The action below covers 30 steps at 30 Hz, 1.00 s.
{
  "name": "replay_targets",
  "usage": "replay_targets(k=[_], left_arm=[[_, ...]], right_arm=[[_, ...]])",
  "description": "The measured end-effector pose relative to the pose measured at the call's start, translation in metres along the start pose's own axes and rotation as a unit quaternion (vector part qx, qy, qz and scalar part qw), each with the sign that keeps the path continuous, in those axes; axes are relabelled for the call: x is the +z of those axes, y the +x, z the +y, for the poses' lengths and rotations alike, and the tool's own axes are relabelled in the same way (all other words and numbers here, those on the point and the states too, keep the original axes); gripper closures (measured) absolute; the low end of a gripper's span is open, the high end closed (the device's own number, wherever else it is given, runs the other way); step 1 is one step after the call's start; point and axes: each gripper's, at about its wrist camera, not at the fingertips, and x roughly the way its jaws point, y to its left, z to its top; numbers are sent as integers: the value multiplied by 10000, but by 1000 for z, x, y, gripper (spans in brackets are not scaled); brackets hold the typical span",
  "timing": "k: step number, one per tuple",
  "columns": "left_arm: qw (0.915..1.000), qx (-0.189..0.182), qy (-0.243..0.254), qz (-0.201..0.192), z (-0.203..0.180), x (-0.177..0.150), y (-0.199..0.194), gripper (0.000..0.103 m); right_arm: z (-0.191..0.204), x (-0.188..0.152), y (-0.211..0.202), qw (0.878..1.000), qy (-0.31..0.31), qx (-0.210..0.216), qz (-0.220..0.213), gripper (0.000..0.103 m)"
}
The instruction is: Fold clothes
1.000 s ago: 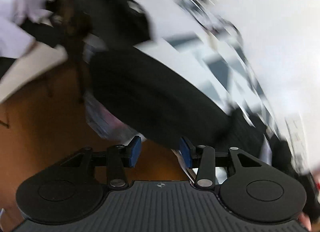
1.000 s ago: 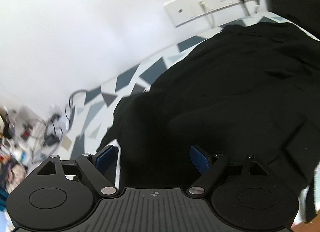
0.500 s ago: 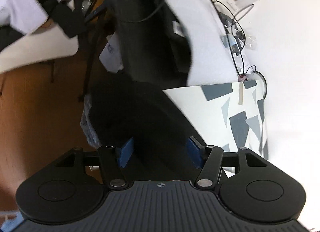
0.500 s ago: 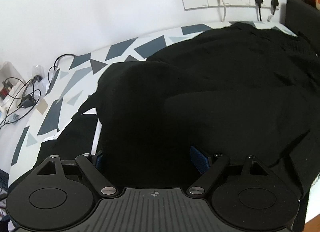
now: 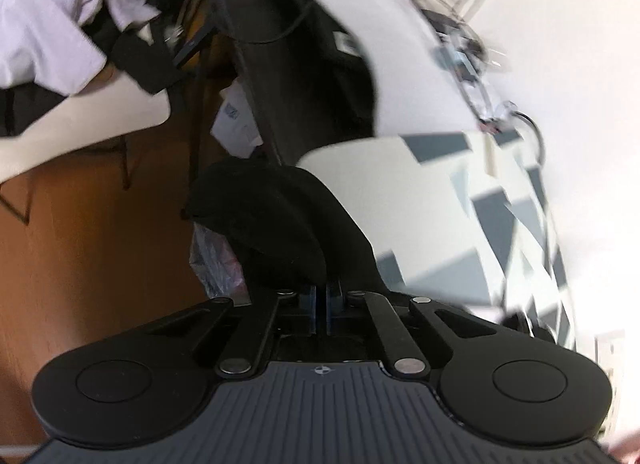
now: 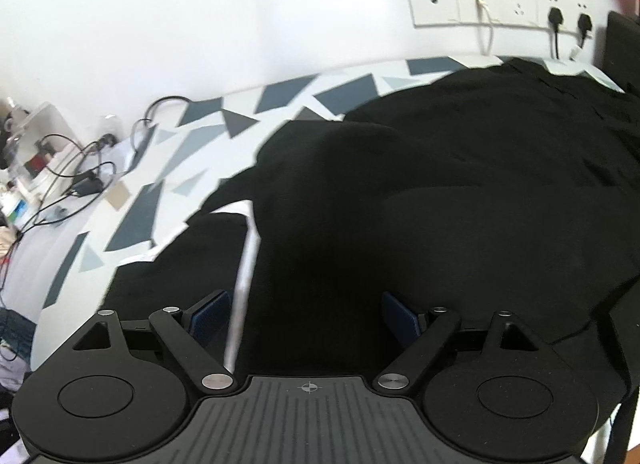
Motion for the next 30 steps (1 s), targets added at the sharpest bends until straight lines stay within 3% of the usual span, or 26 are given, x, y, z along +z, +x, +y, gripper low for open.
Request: replay_targets(k=[4,10,16,22,26,30], left_arm=[[9963,-473,446,-556,-10,-9,-38,99],[9710,-1037,1531,-1517,-49,-14,-75,99],[9522,-1256,1962,-1975,-98,7,-71,99],[9525,-1325,1791,-2075,-149,38,-40,99],[9603,-1608,1404,-1794,-176,56,-23,99],[9580,-1621,1419,-1894,-185,48,-14,99]], right_arm=[[3,4,-12,9984,372,25,-415,22],[4,14,-4,9974,589,-114,-395,22],[-4,13,5,9962,782,-130,-373,21],[-27,27,10,9886,1244,-386,-759,21],[-38,46,8,9863,1246,-392,-1006,21],[-46,68,9,9849,1241,-373,-1152,21]])
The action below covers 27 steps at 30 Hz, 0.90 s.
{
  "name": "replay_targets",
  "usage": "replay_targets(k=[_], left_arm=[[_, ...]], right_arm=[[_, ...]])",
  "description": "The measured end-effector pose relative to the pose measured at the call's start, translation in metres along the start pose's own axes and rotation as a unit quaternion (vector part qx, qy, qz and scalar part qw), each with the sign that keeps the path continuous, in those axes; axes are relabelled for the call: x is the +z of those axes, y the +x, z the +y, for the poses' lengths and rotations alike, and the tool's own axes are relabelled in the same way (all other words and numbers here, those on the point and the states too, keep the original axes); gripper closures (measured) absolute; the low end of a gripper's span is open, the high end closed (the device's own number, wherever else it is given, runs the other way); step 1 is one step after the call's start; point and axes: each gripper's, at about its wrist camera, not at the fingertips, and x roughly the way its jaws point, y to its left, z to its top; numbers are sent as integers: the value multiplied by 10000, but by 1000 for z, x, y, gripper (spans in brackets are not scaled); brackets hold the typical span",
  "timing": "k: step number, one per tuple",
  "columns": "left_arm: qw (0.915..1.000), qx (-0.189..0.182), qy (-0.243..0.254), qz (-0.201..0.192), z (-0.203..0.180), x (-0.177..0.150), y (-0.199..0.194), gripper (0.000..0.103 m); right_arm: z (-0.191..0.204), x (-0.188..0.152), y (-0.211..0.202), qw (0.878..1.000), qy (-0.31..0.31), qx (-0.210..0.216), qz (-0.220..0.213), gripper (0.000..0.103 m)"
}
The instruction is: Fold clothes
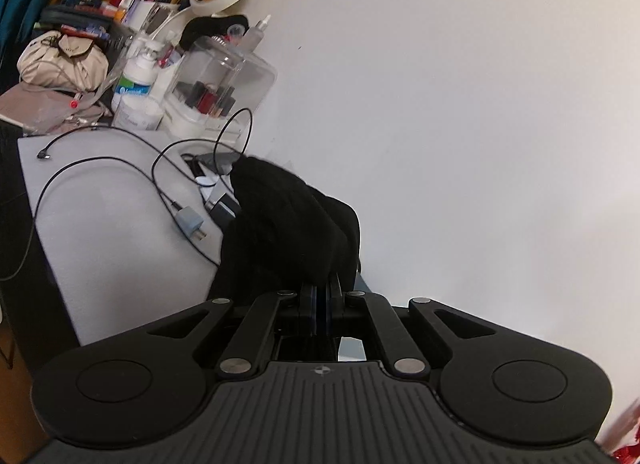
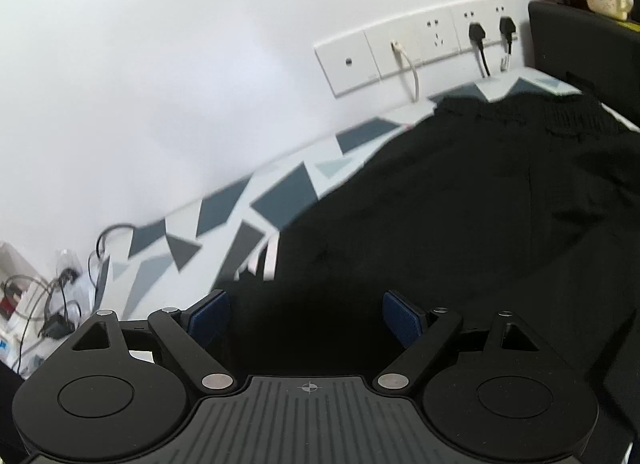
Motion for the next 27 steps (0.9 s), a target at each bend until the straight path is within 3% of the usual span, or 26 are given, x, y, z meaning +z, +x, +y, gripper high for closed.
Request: replay_targets(k=[3,5,7,10,14,17,23,27], left_arm=[[9999,32,11,159,2,-12,5,99],[9990,187,-78,387,10,-18,9,99],[9979,296,-89,564,18,-24,11,99],[9964,415,129,722,32,-35,10,99],[9909,673,214,1146,63,-49,18,99],[9856,734,199,1509,82,-53,27,97],[9707,806,383,2232,83,-47,44,72],[9639,797,806,2408,71,-47,55,43]], right_arm=[[8,16,4,9994,-222,122,-250,21],[16,25,17,9991,-346,185,-145,21],[25,31,36,9988,-438,209,104,21],[42,30,78,9926,-828,203,863,16],[59,18,129,9732,-1696,-362,1513,16],[62,15,151,9677,-1722,-631,1732,16],[65,14,171,9668,-1399,-985,1898,11],[71,12,179,9604,-1641,-1099,1966,10]])
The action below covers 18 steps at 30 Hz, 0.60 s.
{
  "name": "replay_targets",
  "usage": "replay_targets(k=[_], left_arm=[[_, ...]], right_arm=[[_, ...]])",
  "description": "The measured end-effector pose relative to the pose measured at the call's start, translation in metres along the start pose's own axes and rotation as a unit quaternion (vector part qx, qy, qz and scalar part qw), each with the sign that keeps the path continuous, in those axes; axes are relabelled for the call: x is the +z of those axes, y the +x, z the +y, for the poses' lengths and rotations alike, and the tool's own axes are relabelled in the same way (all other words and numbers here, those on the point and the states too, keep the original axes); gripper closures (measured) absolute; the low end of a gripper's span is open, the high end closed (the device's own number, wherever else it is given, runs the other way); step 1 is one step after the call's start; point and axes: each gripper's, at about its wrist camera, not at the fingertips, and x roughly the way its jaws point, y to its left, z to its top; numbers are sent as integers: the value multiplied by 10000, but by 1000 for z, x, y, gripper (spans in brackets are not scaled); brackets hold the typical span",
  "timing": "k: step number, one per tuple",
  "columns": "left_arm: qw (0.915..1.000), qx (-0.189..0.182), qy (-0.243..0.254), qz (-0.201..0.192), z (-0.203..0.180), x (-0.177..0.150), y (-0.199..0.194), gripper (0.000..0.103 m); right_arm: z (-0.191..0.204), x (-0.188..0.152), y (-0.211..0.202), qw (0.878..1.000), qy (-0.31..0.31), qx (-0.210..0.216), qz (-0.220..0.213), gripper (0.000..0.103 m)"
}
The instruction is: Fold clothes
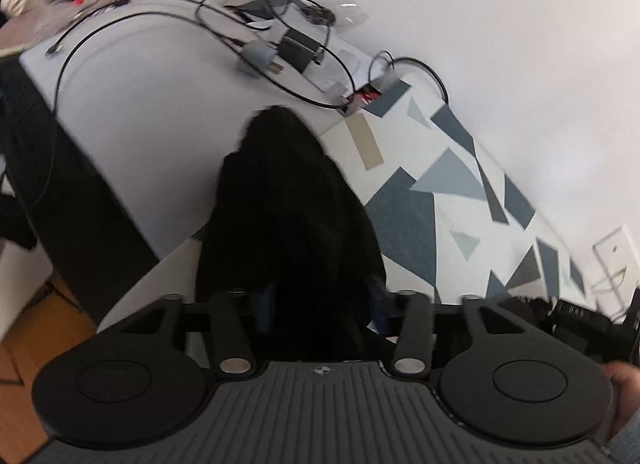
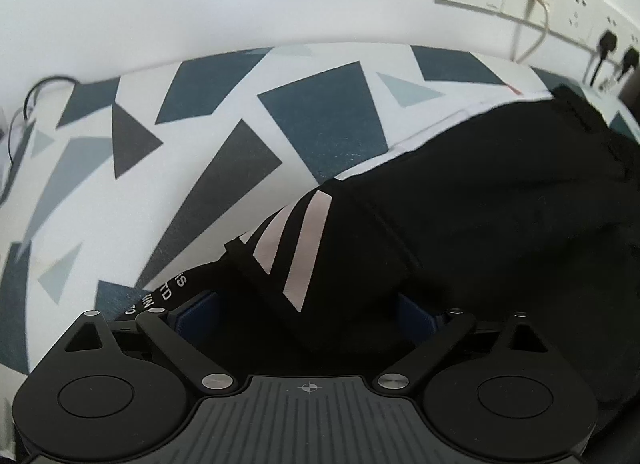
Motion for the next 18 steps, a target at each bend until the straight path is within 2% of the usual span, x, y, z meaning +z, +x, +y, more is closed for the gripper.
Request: replay_targets(k=[1,3,4,5,6,7,9,11,13,15,16,18], left_arm=[[9999,35,117,41,-3,0,4,40],[9994,122,253,208,-5,0,15,40],[9989,168,306,299,-6,-1,21,42],[9987,171,307,361,-6,-1,25,49],[9988,104,273,386,-4,-1,26,81],[9989,11,255,402,-3,-1,26,96],[9989,-208,253,340,-2,3,23,98],[9984,-439,262,245,-1,7,19,98],[9985,-515,158,101,-1,17,14,99],[9984,-548,9,-150,0,31,8,99],[9979,-566,-35,-322,-1,38,4,99],[9956,-623,-50,-697,-4,51,-2,99]], right_arm=[[2,2,1,10000,-65,-49,24,9],[8,5,4,9997,-201,-150,79,9],[11,6,5,9994,-271,-197,107,9],[13,7,6,9991,-329,-230,128,10],[13,7,6,9991,-336,-235,144,10],[13,8,6,9992,-296,-229,169,11],[12,7,3,9992,-315,-204,122,19],[11,6,0,9991,-376,-172,35,33],[6,4,-4,9992,-364,-115,-95,44],[0,2,-8,9991,-301,-129,-267,61],[-4,1,-9,9989,-271,-163,-334,74],[-16,1,-11,9991,-89,-25,-415,80]])
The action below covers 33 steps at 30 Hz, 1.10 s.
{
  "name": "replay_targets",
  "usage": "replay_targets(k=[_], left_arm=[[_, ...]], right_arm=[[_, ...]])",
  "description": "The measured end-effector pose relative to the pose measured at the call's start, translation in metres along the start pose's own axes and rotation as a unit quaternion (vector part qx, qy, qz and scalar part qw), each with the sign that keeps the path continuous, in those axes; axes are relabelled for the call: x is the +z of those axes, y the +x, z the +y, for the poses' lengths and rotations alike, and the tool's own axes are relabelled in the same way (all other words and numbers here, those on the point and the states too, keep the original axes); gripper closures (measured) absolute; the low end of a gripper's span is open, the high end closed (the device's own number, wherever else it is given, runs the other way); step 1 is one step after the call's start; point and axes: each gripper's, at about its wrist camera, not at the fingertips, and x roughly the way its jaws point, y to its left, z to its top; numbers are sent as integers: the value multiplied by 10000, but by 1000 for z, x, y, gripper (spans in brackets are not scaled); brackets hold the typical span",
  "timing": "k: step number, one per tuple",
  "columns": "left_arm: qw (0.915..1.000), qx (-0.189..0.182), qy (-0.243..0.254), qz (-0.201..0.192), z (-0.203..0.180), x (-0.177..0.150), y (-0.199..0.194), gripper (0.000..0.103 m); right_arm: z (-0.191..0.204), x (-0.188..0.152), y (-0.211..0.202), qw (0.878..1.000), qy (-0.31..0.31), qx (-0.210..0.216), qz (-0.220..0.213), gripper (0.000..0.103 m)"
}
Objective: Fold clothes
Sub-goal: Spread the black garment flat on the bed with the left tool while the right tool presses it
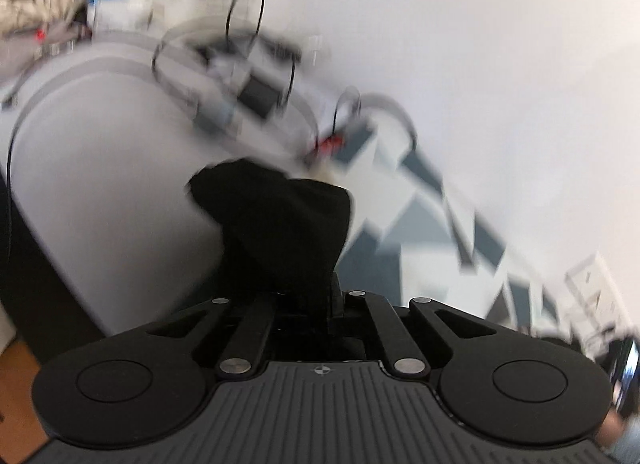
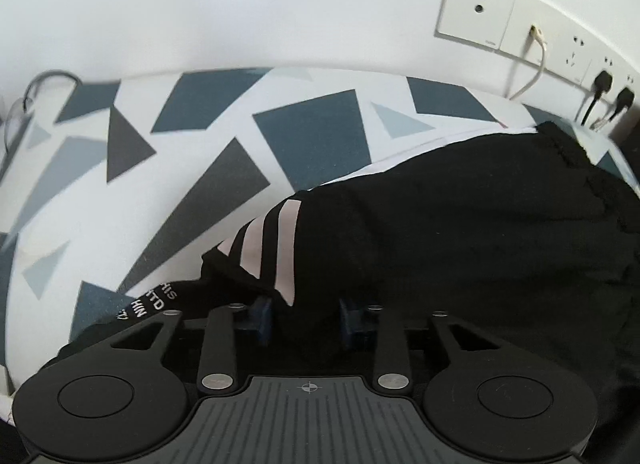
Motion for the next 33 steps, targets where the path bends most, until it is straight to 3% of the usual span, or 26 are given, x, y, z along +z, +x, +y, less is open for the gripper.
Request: replay_targets(k=[2,6,10,12,14,15,17,18,20,23,26,33], left_arm=[[9995,-56,45,-307,-7,13,-3,99],[9958,-265,365,-802,-28,38,-2,99],[9871,-550,825,-1258,-59,65,11,99],[9797,-736,1003,-1572,-78,82,20,99],[9732,-738,1249,-1787,-98,97,38,97],[9751,-552,1319,-1695,-107,105,56,93],[9841,19,1252,-1258,-116,116,94,73],[9868,285,1213,-1033,-116,118,110,56],[9886,472,1235,-718,-111,111,127,53],[9895,366,1355,-338,-103,84,133,43],[9878,242,1518,226,-101,53,137,42],[9663,-189,2193,1332,-136,-20,160,29]], right_arm=[[-16,-1,-4,9985,497,209,-100,88],[-47,0,-27,9835,1576,505,-727,90],[-45,23,-43,9777,1457,9,-1512,90],[-49,42,-52,9654,1773,-62,-1909,90],[-57,59,-63,9445,2277,-68,-2367,87],[-61,66,-66,9367,2438,-145,-2508,81],[-68,77,-70,9243,2714,-299,-2665,37],[-69,82,-70,9269,2767,-377,-2508,31],[-70,77,-73,9339,2681,-392,-2331,30],[-72,55,-81,9434,2451,-452,-2189,19],[-80,17,-91,9488,2350,-556,-2035,18],[-99,-91,-125,9445,2769,-660,-1638,18]])
